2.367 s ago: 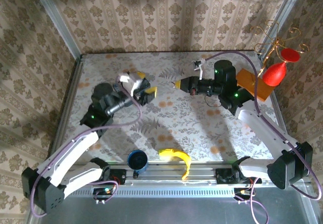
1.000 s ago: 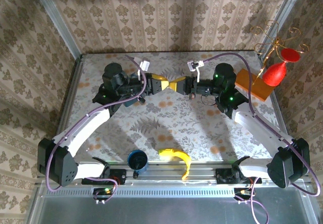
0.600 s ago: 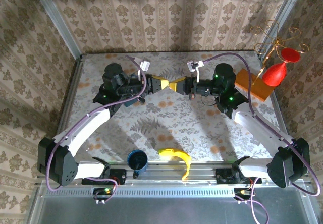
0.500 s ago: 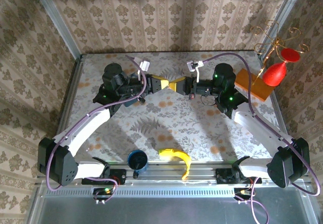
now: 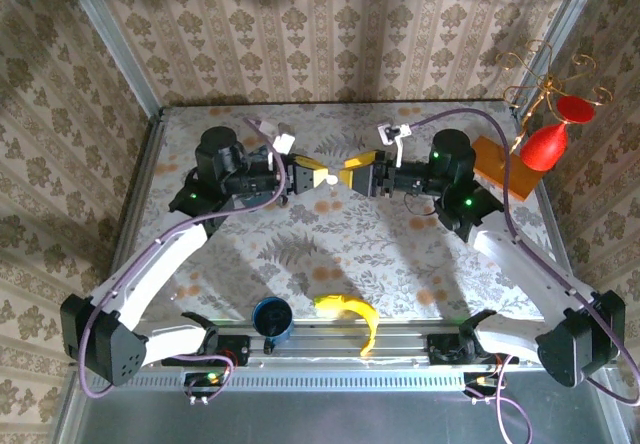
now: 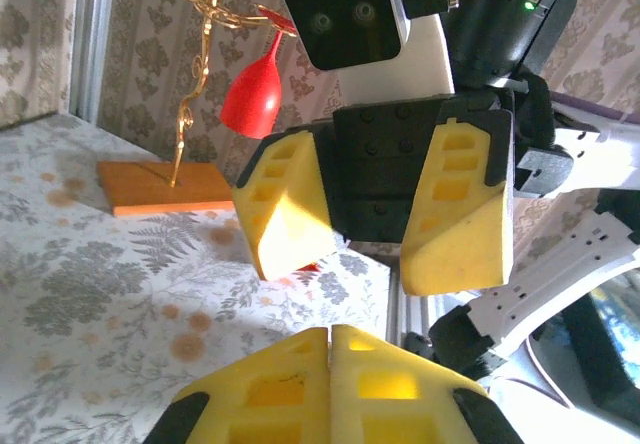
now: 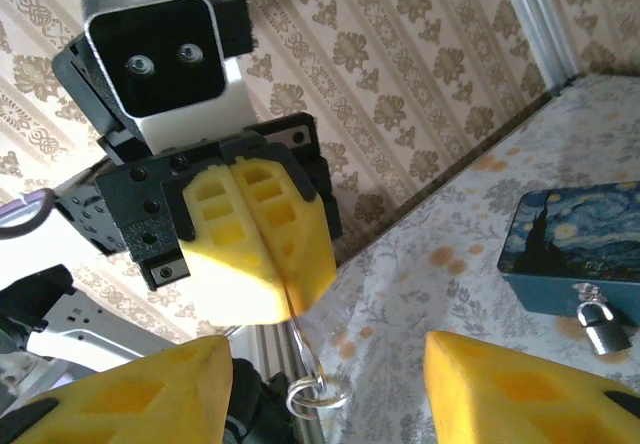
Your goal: Unlock the padlock with the key
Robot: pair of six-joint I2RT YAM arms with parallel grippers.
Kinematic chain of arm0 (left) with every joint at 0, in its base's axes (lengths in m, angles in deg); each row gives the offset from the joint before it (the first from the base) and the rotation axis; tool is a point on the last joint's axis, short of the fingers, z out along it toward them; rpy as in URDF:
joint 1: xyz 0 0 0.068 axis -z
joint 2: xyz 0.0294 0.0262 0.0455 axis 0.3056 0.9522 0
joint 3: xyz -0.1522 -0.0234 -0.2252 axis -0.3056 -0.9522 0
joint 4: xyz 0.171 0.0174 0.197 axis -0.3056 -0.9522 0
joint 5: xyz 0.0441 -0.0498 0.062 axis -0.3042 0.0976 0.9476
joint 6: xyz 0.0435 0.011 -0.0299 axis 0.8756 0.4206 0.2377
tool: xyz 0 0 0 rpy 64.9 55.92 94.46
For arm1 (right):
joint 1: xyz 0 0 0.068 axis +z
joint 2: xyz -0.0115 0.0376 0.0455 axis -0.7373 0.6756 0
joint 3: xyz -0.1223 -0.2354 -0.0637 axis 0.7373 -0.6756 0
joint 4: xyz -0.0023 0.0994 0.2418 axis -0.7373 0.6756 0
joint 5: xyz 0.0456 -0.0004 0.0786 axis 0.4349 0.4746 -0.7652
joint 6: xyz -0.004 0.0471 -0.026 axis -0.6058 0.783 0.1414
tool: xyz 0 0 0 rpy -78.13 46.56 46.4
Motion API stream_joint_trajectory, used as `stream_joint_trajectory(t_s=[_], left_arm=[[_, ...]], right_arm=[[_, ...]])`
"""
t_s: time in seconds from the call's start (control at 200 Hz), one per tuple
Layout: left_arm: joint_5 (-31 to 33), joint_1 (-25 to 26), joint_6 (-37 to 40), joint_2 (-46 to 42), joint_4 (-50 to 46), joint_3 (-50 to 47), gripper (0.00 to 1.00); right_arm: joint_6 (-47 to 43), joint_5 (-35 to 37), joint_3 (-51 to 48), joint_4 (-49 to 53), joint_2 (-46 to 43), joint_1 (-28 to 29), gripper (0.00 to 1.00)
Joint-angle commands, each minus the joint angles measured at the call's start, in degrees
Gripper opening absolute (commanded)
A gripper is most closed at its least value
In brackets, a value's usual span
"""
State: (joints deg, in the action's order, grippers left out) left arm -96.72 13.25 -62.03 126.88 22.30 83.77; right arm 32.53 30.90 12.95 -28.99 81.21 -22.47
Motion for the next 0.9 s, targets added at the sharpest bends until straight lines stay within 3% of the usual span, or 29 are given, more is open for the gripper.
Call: stream_joint_trajectory(t_s=[0.0,0.155,0.35,0.53,0.895], left_arm=[[2.13,0.24,8.64,-1.34,-9.35,4.27,0.0],[1.97,0.24,8.31,-0.9,-10.37,5.95,0.0],[-1.21,0.24,2.9,-0.06,-2.72,4.72,0.0],[-4.02,0.08,-0.7,0.31,2.46,3.1,0.0],[-7.01,-0.11,-5.24,0.83,9.57,1.25,0.0]], right_arm=[[-2.27,4.7,-1.75,2.55,-2.42,0.36,0.53],[-1.52,1.17,-4.33,-3.12,-3.13,0.45,0.55],[0.82,2.48,-7.89,-10.75,-3.6,0.45,0.52],[4.4,-1.63,-9.66,-19.6,-3.62,0.53,0.53],[7.48,-5.61,-5.96,-22.49,-0.42,2.53,0.46]])
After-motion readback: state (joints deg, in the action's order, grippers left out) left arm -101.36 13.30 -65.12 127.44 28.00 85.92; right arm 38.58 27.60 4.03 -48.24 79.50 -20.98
